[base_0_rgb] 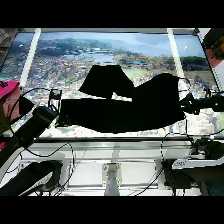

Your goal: Fold the clothes and pants, and hang the long-sleeved shirts on hangers.

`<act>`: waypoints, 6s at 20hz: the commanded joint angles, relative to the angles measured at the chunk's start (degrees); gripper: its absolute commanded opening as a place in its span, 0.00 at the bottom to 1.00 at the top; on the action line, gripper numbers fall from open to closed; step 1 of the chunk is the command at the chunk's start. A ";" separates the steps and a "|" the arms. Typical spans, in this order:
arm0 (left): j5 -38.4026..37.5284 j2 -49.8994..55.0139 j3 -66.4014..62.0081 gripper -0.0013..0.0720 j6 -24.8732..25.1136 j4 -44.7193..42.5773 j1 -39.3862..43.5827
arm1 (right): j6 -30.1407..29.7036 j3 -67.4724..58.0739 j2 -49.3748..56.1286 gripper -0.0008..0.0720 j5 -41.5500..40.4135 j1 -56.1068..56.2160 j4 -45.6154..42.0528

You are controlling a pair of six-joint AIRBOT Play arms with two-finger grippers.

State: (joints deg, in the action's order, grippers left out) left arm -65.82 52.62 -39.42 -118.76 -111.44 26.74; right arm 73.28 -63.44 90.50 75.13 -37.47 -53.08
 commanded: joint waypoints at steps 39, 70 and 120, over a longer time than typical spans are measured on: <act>-1.77 -13.55 -2.40 0.02 8.22 -21.40 -12.92 | -4.37 -3.41 -0.02 0.04 0.57 -0.04 -8.79; 23.52 -7.69 6.67 0.02 25.94 31.21 -52.11 | -18.12 1.25 -0.15 0.03 19.69 -11.93 15.58; 8.92 0.09 7.72 0.02 54.38 57.35 -70.64 | 1.68 1.25 2.60 0.77 12.17 -11.45 -4.76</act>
State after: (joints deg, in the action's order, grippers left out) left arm -55.88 53.56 -31.73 -63.75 -53.28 -43.92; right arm 74.13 -62.24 92.12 87.92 -50.46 -57.14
